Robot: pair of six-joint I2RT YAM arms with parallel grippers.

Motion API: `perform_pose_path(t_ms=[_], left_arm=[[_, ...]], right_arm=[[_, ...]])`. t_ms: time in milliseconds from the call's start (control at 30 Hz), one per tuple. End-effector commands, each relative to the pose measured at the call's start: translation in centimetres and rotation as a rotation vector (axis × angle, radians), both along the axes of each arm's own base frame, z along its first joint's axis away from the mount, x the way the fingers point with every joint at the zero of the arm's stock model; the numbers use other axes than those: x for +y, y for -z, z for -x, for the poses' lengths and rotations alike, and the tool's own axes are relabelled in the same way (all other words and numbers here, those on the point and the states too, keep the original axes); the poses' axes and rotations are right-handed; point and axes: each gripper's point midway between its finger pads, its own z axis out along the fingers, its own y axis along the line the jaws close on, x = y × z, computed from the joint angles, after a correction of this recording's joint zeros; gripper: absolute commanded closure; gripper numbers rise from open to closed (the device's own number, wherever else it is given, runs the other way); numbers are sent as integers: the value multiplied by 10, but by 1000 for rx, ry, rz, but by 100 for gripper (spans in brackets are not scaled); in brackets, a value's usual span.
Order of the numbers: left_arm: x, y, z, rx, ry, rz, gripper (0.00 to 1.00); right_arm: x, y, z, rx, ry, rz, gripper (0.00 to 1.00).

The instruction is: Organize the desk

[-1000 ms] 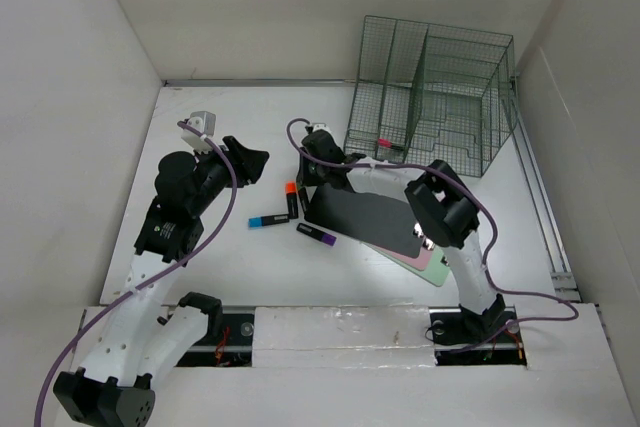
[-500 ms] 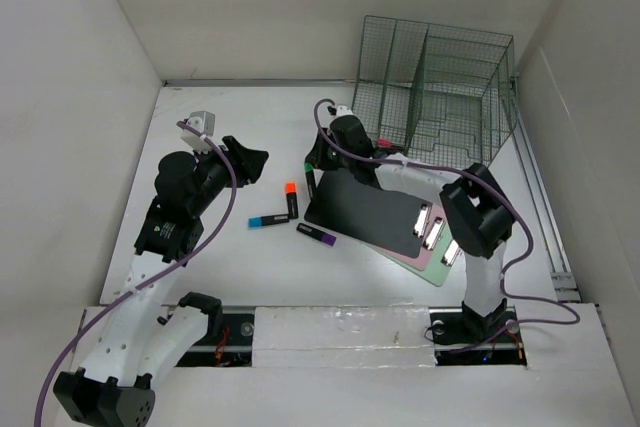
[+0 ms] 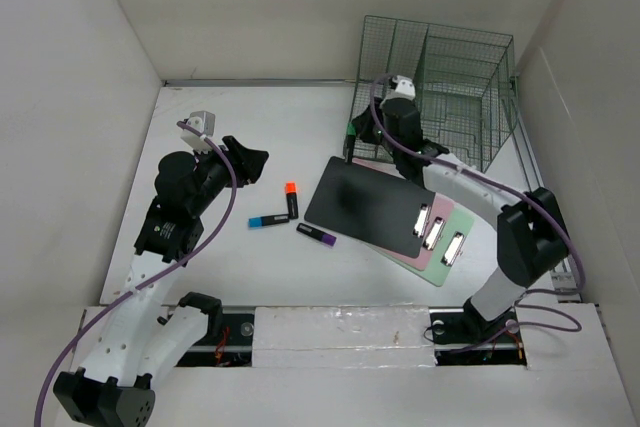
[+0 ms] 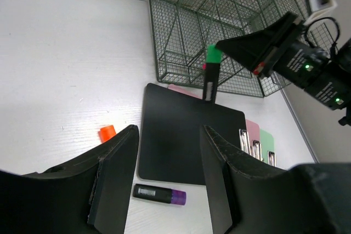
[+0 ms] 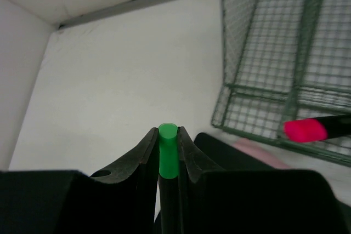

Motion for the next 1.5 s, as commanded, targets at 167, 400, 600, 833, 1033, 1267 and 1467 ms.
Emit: perform_pose_path(t_ms=[167,400,600,833,1033,1267,1467], left_arm=[[-1,-9,0,-37,10,13,56],[-2,-9,0,-35,16,13,56],[-2,-8,-1,-33,12,11,56],[-2,-5,-2,-26,12,5,56],[-1,-6,-3,-30,6,6,56],[-1,-6,-2,-30,6,6,56],[-1,-7,-1,-35,12,8,56]], right_arm=[[-115,-55,-25,-230,450,141,100],[-149,-60,-42,-311,595,235,100],[-151,-48,-60,-317,614,311,100],[-150,-31,-68,-312,617,356,100],[-144,-26,-69,-332,614,382,100],[-130,-7,-62,-318,603,424,100],[-122,-4,-54,-316,617,468,100]])
